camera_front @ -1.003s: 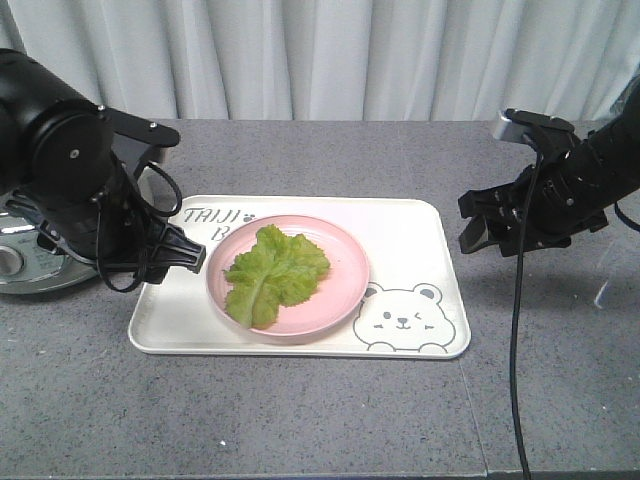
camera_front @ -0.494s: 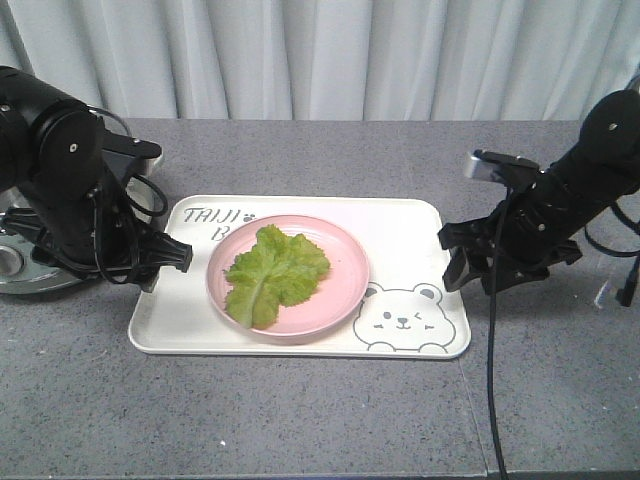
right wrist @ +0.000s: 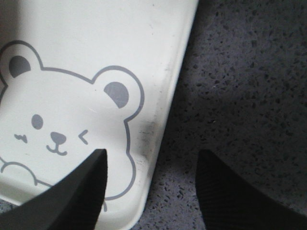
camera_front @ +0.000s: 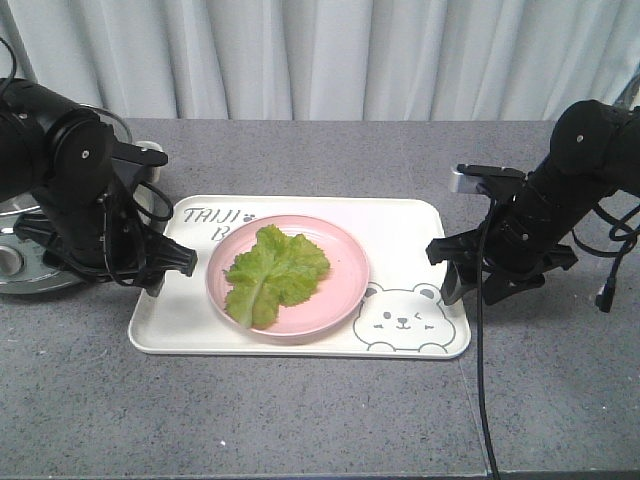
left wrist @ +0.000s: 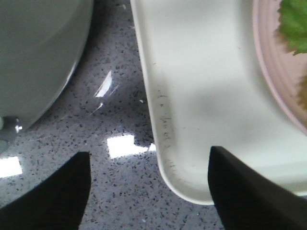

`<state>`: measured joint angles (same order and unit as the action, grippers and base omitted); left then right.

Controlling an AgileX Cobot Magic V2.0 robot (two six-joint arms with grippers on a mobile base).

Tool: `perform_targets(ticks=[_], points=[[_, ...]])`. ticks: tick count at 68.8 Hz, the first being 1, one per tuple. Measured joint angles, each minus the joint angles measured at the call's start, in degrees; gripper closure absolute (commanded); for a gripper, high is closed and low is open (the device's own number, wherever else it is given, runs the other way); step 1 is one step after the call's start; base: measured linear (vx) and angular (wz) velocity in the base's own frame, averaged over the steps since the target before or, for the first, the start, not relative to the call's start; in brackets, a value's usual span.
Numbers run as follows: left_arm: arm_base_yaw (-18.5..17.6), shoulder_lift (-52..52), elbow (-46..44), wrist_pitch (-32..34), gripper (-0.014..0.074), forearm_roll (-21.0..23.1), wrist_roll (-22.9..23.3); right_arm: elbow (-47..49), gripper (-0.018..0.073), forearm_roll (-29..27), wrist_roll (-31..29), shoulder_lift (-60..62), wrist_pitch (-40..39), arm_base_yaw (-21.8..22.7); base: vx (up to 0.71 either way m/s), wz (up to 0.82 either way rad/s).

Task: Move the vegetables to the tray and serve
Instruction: 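Lower both grippers to the tray's opposite short edges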

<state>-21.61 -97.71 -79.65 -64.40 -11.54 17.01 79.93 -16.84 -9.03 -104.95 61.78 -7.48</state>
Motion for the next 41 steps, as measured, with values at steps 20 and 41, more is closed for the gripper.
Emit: perform_targets(ticks=[20,41], points=[[0.2,-2.7,0.0,0.46,0.0093,1.17,-1.1,0.0,0.016,0.04,0.24,0.0,-0.04,0.0,0.0,0.0],[0.2,-4.68,0.0,1.27,0.0093,1.32,-1.26,0.0,0.016,0.04,0.76,-1.17,-0.06,0.0,0.0,0.0]])
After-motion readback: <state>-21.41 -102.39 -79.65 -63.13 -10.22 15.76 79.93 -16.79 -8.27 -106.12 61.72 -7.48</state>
